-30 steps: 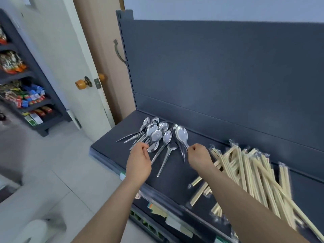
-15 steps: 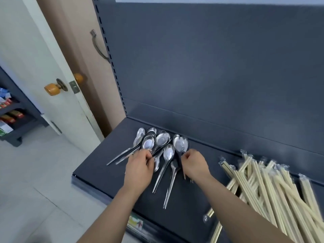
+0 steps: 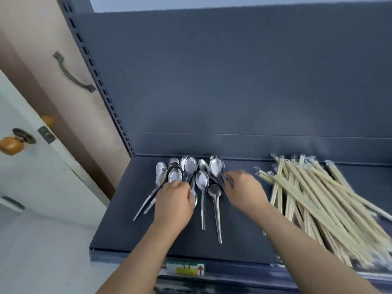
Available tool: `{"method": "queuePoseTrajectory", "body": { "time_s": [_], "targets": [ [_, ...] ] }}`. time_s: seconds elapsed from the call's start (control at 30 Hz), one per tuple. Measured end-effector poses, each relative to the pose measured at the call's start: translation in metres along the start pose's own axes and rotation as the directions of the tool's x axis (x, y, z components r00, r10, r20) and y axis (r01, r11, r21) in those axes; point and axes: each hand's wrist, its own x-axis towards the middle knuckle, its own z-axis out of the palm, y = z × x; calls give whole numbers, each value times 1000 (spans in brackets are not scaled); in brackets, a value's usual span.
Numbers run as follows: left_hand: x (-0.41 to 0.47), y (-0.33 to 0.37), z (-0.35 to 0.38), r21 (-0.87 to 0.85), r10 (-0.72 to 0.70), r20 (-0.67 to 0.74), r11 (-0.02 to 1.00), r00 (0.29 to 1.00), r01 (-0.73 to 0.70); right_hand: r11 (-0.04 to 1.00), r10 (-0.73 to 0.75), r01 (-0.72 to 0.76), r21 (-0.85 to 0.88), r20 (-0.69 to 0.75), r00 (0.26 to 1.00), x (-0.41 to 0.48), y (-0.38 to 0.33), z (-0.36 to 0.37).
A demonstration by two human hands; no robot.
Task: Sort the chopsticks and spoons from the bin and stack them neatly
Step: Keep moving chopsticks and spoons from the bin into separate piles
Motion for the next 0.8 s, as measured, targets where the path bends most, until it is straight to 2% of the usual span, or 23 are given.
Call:
{"method": "queuePoseTrajectory", "body": {
  "time_s": [0.1, 0.27, 0.5, 0.67, 0.8],
  "targets": [
    [4, 16, -12, -18, 121, -12, 993, 993, -121, 997, -23, 18, -72, -68, 997, -25, 5, -15],
    [2, 76, -21, -87, 291, -25, 952, 956, -292, 987, 11, -35, -159, -151, 989, -71, 31, -50],
    [-16, 201, -10, -201, 537, -50, 820, 842, -535, 960, 181, -239, -149, -323, 929, -135, 116, -113],
    [-28, 314, 16, -258, 610, -34, 760, 792, -596, 909, 297, -384, -162, -394, 870, -182, 212, -172],
    [-40, 411, 38, -285, 618, -16, 751, 786, -596, 879, 337, -441, -183, -417, 844, -219, 290, -226]
  ]
}}
